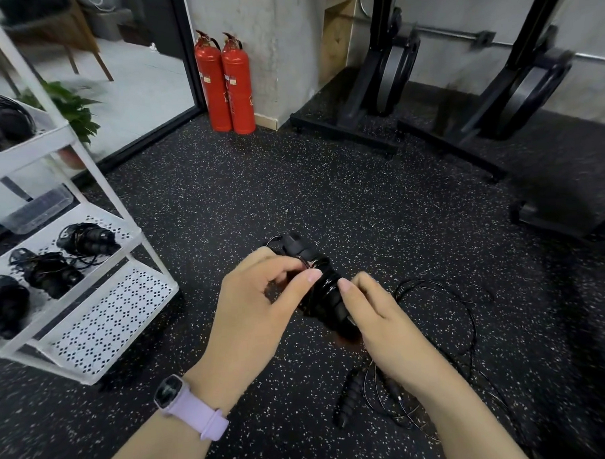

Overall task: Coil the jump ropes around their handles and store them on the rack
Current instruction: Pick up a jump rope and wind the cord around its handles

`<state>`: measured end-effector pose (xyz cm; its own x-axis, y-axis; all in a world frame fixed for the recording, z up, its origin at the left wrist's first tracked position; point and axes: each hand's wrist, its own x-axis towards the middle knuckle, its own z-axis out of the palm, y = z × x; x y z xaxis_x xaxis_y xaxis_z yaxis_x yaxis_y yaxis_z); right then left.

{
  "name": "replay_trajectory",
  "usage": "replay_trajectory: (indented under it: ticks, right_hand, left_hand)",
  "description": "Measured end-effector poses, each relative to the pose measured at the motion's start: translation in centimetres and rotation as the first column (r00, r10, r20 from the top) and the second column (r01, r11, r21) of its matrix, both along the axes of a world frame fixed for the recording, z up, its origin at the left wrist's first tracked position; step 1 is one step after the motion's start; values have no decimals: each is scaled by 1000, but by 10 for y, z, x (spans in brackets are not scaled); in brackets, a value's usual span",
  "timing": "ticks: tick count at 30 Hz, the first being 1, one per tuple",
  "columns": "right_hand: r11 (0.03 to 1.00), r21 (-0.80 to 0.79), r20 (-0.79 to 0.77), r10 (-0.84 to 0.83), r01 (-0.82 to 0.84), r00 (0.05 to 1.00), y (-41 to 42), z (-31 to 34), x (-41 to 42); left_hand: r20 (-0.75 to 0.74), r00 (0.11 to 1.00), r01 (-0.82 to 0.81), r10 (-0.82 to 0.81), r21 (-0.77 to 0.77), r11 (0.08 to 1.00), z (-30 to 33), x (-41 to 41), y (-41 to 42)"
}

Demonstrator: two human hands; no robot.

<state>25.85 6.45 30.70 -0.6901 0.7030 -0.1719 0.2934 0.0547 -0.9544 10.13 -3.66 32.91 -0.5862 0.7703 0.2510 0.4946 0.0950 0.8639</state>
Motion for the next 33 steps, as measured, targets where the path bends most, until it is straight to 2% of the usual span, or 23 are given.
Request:
replay_trajectory:
  ticks: [3,6,9,12,17,23,28,33]
  right_hand:
    - [997,-77,15,-31,32,999,0,5,1]
    - [956,-285,-20,-80,71,997,-5,6,-1]
    - [835,-548,-117,-135,49,984,-5,9,-4]
    - [716,-697,-165,-99,-45,981,-7,17,-7]
    - [623,-772,-220,-75,-127,973,-10,19,-10]
    - [574,-809,-193,-57,-126,980,-11,18,-10]
    - [562,-827,-110,-113,-28,988,-12,18,-13]
    - [499,-866,-62,-165,29,984,-16,16,-17]
  left_hand:
    - [-19,1000,-7,7,5,1000,3,2,0]
    - [3,1000,-16,16,21,1000,5,1,0]
    - [23,1000,-4,3,53,999,8,0,-1]
    - [24,999,37,-39,63,997,10,0,-2]
    - [-146,963,230,-225,17,973,8,7,-2]
    - [-120,937,331,-329,-2,944,4,1,-4]
    - [-86,941,326,-328,-38,945,1,-1,-4]
    - [-35,946,318,-321,-77,945,0,-2,-3]
